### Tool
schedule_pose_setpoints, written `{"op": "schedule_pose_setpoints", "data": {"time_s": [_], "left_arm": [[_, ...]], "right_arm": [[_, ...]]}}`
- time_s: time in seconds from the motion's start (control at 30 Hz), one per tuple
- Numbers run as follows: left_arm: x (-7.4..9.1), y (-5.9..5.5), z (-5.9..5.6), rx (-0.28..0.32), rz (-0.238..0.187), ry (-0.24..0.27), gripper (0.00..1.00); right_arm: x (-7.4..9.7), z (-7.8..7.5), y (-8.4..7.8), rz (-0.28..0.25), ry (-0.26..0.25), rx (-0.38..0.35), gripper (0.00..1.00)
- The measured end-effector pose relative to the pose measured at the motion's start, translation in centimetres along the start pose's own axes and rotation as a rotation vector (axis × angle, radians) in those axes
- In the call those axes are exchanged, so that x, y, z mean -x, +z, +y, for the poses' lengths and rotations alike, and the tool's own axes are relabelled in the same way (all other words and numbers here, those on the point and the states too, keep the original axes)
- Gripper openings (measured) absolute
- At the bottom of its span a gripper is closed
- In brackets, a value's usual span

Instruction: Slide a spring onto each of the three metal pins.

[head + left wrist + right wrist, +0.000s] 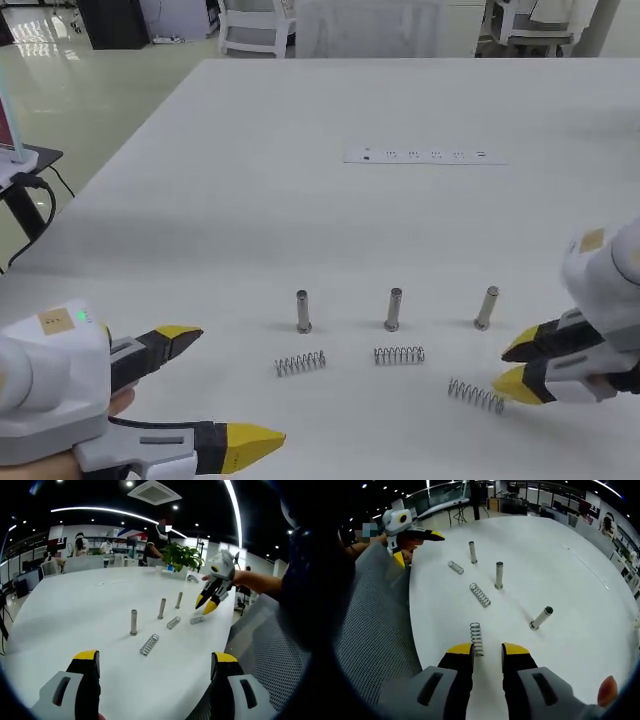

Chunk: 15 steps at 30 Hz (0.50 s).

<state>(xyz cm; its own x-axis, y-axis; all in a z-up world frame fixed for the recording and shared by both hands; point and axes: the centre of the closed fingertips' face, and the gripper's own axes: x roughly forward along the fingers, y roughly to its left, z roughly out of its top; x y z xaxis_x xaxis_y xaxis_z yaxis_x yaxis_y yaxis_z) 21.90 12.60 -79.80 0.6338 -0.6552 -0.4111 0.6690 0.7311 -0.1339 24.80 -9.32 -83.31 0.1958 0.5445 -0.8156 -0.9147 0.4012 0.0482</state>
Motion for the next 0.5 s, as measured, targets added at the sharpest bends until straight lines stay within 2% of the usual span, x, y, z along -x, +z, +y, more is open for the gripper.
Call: {"op": "schedule_pose_setpoints", "data": {"time_s": [0.17,0.5], "left_arm": [[0.0,0.0,0.1,0.000,-0.001,0.002,0.89],[0.0,0.0,0.1,0.002,-0.002,0.004,0.89]], "right_arm": [[-0.6,0.5,-0.6,0.019,0.028,0.019,0.19],[-1.3,0.8,-1.3,0.052,0.038,0.075,0.14]]}}
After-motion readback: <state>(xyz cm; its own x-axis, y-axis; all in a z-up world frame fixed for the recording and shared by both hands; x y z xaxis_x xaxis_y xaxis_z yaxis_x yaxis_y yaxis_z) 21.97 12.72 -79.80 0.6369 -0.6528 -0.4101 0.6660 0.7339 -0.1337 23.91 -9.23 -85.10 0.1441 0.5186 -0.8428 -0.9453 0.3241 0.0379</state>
